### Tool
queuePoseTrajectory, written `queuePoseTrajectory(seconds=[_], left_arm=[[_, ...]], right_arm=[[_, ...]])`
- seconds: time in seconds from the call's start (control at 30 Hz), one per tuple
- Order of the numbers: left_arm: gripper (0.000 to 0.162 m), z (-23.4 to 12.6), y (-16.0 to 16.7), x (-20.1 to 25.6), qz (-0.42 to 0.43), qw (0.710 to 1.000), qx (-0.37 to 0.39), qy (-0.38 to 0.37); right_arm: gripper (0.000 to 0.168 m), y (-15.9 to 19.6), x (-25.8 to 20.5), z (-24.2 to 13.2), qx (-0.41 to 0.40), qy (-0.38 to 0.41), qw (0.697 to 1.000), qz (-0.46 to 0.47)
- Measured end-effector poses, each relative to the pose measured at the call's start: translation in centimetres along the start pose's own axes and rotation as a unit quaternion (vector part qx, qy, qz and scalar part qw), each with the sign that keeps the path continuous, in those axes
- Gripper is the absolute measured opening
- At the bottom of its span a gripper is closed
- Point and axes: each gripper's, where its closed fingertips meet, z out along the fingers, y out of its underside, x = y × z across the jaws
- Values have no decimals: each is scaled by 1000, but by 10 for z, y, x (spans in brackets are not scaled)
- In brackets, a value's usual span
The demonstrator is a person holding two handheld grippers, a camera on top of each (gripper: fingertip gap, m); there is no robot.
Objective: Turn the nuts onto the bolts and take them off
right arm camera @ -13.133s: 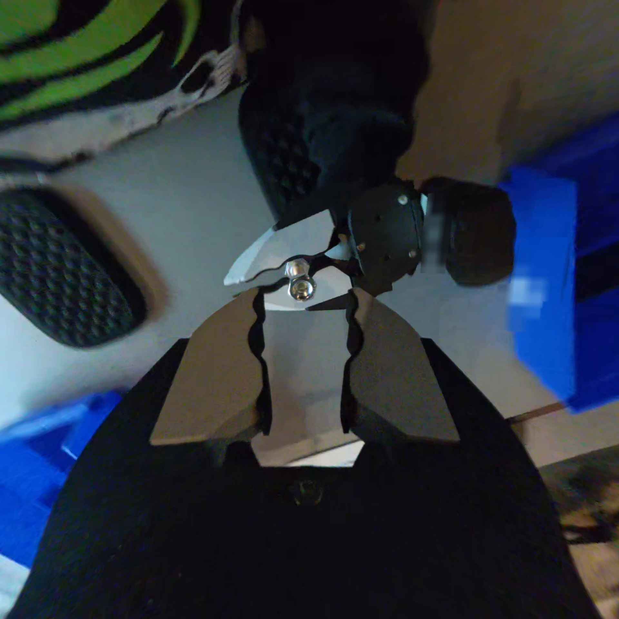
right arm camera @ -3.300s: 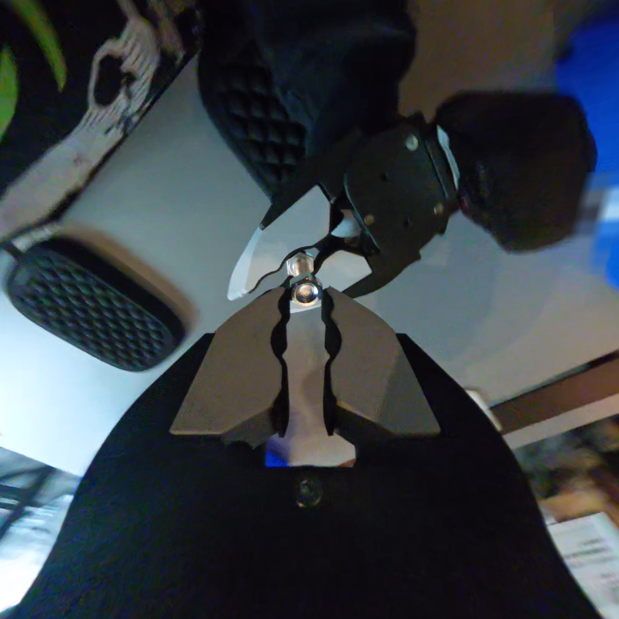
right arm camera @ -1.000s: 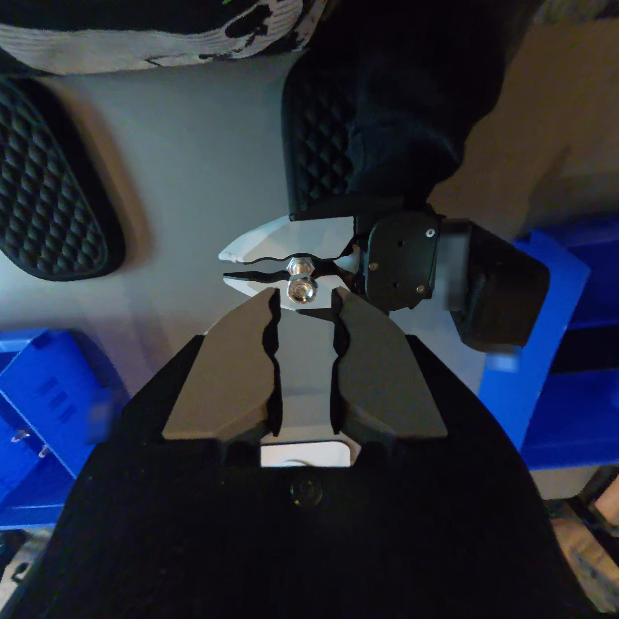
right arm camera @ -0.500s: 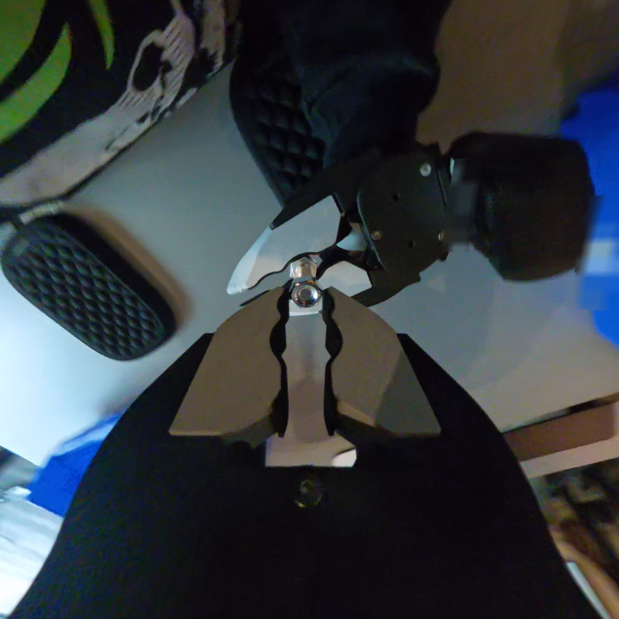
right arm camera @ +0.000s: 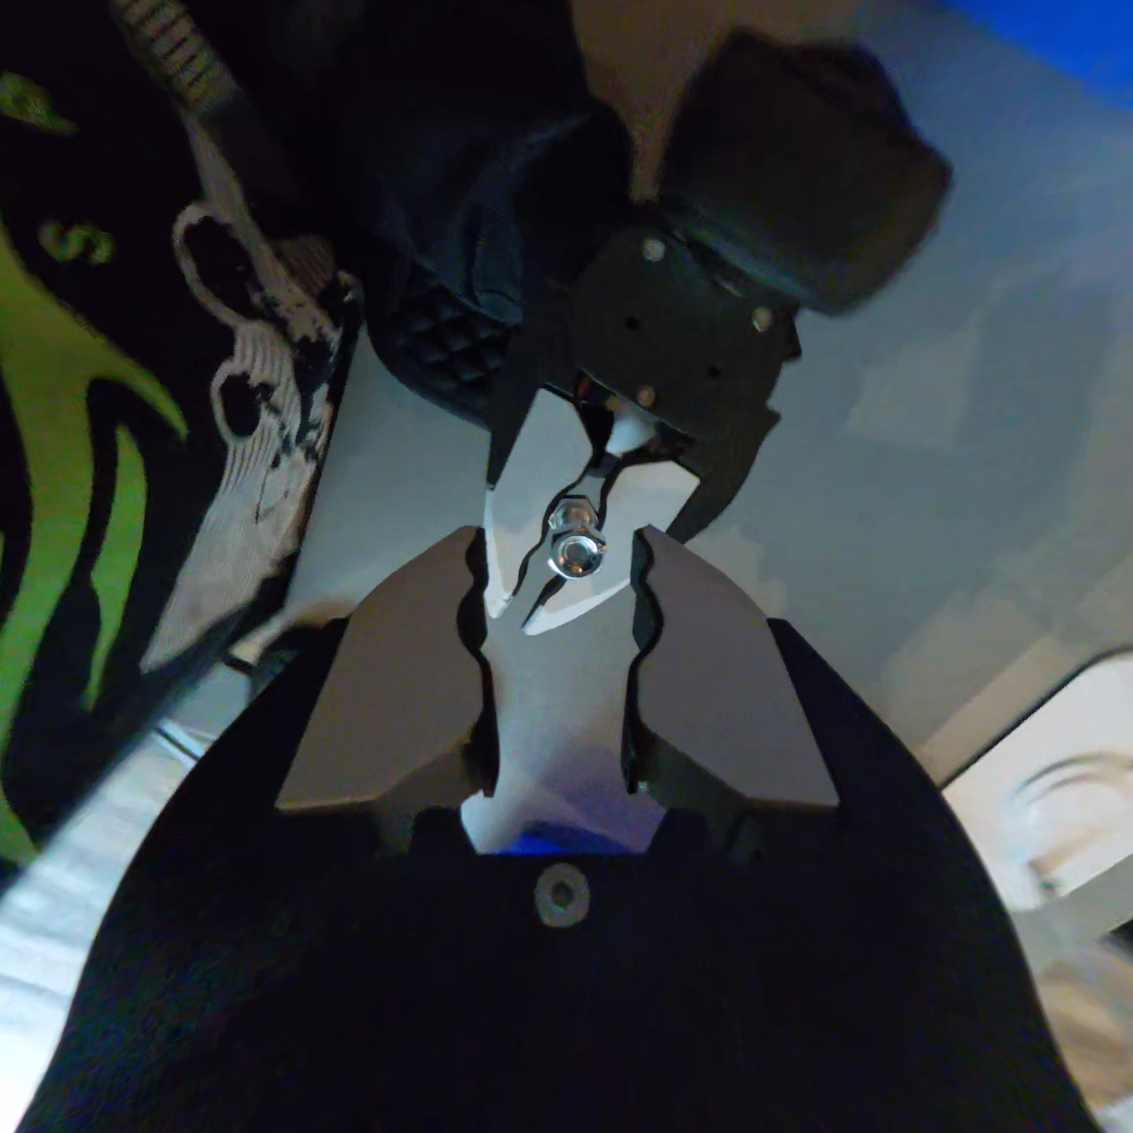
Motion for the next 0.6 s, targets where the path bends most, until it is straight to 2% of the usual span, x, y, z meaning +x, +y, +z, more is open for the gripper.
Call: queuePoseTrajectory(seconds=[0.1,0.17,0.23,0.43,0.6], left_arm=[[10,0,-1,0,-1,1000,2,0],[10,0,0,0,0,1000,1,1],[10,0,-1,0,0,1000,2,1],[10,0,-1,1,0,1000,3,2],[10,-1,-1,1,-1,1000,5,4]], right_arm=[[47,-6,2,-12,8,3,984,-180],[44,-7,3,-18,7,6,949,-314],[38,-5,1,-18,-2,-10,915,-404],[35,2,3,-6,-35,-47,870,-489],[21,3,5,2,-37,-45,857,-512]])
